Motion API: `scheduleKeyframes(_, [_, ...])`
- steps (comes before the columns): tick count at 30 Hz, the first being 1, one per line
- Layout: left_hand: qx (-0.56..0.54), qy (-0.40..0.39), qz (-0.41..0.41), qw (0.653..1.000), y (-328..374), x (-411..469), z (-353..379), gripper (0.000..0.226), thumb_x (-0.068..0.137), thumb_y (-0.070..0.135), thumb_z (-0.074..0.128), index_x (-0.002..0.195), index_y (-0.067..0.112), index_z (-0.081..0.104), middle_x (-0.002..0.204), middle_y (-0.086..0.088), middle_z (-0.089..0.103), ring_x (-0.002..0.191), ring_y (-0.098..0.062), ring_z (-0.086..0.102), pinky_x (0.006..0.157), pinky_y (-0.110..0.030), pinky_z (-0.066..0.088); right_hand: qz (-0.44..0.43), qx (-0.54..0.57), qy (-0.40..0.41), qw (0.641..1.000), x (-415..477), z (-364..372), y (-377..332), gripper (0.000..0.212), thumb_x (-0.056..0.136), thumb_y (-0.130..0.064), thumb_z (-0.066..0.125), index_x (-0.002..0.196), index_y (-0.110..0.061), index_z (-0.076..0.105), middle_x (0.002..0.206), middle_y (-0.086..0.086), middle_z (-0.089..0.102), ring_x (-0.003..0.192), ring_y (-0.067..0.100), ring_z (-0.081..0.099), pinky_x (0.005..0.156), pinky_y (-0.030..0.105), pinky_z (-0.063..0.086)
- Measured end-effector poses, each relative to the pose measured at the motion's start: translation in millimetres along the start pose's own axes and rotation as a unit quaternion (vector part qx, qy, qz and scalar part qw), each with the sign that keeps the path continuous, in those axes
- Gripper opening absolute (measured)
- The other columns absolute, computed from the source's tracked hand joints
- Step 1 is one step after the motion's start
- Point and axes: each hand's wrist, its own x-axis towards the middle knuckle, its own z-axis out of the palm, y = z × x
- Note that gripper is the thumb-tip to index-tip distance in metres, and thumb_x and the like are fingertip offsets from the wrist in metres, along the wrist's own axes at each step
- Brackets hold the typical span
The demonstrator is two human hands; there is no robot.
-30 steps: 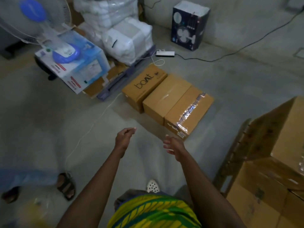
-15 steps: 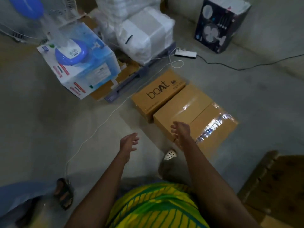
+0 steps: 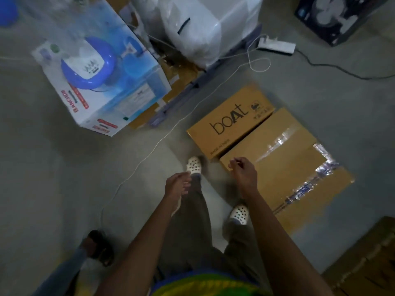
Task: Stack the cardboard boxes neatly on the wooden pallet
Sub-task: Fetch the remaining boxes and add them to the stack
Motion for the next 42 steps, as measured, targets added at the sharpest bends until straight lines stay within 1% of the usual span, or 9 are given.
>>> scheduleKeyframes(3, [0.02,-0.01,-0.036,0.999,24.9,75.1,3.7,0.021,0.093,0.02,0.071,0.109,0.006,0.074,0.106,-0.014,0.076,0.093,-0.028,0.071,0.085,-0.042,0.055,-0.019,-0.078,-0.007,0.997,56.2,58.8,-22.5,0.032,0.099,-0.041,0.06,0.116,-0.016,0.07,0.111,0.007,0.074,0.105,0.026,0.067,0.092,0.042,0.053])
scheduleKeyframes(9, [0.068,-0.02,-0.051,0.996,49.7,239.2,15.9,0.008,0.094,0.023,0.07,0.098,0.016,0.073,0.098,-0.009,0.077,0.084,-0.024,0.071,0.076,-0.037,0.055,-0.049,-0.23,-0.061,0.97,214.4,197.2,-17.8,0.043,0.092,-0.052,0.053,0.126,-0.025,0.061,0.121,0.003,0.066,0.118,0.028,0.056,0.097,0.045,0.046])
scheduleKeyframes(15, [0.074,-0.012,-0.044,0.996,46.4,377.6,40.8,0.009,0.097,0.017,0.065,0.103,0.013,0.072,0.097,-0.007,0.077,0.088,-0.025,0.072,0.085,-0.044,0.058,-0.169,-0.49,-0.14,0.844,359.4,306.6,13.5,0.069,0.091,-0.044,0.064,0.151,-0.027,0.034,0.155,0.008,0.03,0.149,0.028,0.017,0.112,0.069,0.02])
scheduleKeyframes(18, [0.057,0.001,-0.073,0.996,31.2,428.9,57.9,0.013,0.097,0.016,0.065,0.106,0.01,0.072,0.099,-0.011,0.076,0.092,-0.029,0.072,0.084,-0.043,0.058,-0.194,-0.58,-0.18,0.771,403.3,341.0,42.8,0.093,0.082,-0.051,0.075,0.157,-0.031,0.024,0.165,0.012,0.009,0.155,0.033,-0.001,0.105,0.084,0.01])
scheduleKeyframes(23, [0.054,-0.005,-0.104,0.993,-2.3,457.6,75.0,0.019,0.097,0.017,0.066,0.11,0.006,0.073,0.1,-0.013,0.077,0.087,-0.027,0.072,0.073,-0.038,0.058,-0.252,-0.615,-0.126,0.736,414.4,344.4,75.2,0.077,0.082,-0.055,0.065,0.149,-0.03,0.036,0.147,0.007,0.033,0.144,0.032,0.019,0.092,0.092,0.006])
scheduleKeyframes(32, [0.024,-0.024,-0.156,0.987,-21.3,415.5,80.9,0.031,0.098,0.021,0.064,0.124,0.004,0.068,0.105,-0.012,0.075,0.089,-0.025,0.071,0.059,-0.031,0.057,-0.313,-0.57,-0.133,0.748,379.5,242.2,42.0,0.066,0.08,-0.048,0.066,0.136,-0.018,0.048,0.132,0.006,0.046,0.126,0.027,0.036,0.091,0.089,0.022])
scheduleKeyframes(37, [-0.085,-0.017,-0.141,0.986,-9.5,419.2,111.8,0.043,0.104,0.039,0.047,0.146,0.026,0.05,0.139,-0.009,0.056,0.124,-0.031,0.057,0.086,-0.045,0.053,-0.324,-0.514,-0.114,0.786,380.9,145.9,3.8,0.073,0.071,-0.06,0.061,0.135,-0.027,0.053,0.137,-0.002,0.05,0.131,0.02,0.036,0.099,0.076,0.032])
scheduleKeyframes(40, [-0.12,-0.031,-0.129,0.984,11.8,424.7,138.5,0.037,0.101,0.052,0.047,0.133,0.034,0.052,0.141,-0.004,0.051,0.128,-0.03,0.052,0.106,-0.056,0.043,-0.335,-0.455,-0.047,0.824,376.2,101.0,-3.4,0.069,0.065,-0.061,0.06,0.127,-0.03,0.059,0.132,-0.005,0.054,0.133,0.02,0.04,0.098,0.067,0.039])
scheduleKeyframes(42, [-0.12,-0.054,-0.123,0.984,22.9,427.3,159.3,0.043,0.098,0.059,0.049,0.133,0.035,0.054,0.142,-0.001,0.052,0.128,-0.03,0.051,0.106,-0.055,0.041,-0.329,-0.421,0.023,0.845,368.3,80.3,0.9,0.065,0.07,-0.063,0.062,0.125,-0.03,0.061,0.136,-0.003,0.053,0.139,0.023,0.039,0.096,0.065,0.041])
